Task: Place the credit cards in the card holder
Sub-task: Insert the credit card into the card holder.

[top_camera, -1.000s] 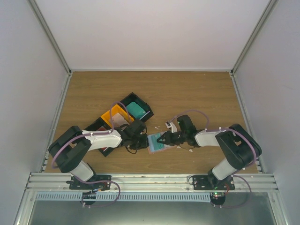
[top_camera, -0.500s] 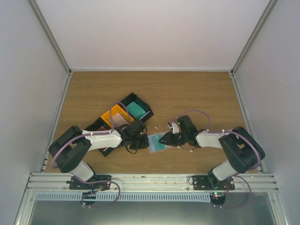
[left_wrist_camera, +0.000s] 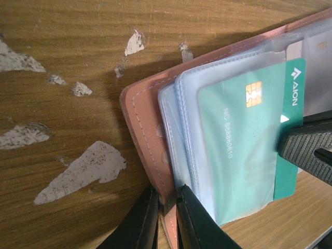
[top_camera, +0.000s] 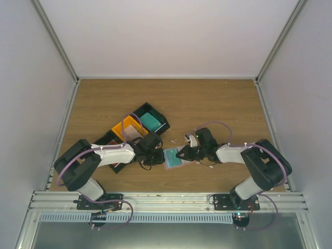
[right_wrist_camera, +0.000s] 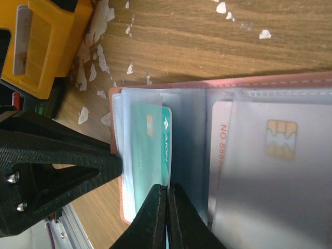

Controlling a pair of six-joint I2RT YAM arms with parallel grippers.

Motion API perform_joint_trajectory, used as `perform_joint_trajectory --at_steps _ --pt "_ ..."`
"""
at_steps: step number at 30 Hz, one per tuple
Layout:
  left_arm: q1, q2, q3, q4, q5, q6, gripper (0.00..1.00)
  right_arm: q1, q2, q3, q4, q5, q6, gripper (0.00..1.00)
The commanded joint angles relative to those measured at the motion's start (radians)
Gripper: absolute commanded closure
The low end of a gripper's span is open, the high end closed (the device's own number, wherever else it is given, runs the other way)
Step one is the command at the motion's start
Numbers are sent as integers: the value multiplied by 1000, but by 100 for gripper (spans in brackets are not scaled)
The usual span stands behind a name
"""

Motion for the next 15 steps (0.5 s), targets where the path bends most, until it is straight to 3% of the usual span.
perform_joint_trajectory --at_steps 1,15 --pt "-13 32 -1 0 4 17 86 16 42 -5 31 34 21 100" --pt "-16 48 2 0 8 19 87 29 87 -7 52 -5 6 100"
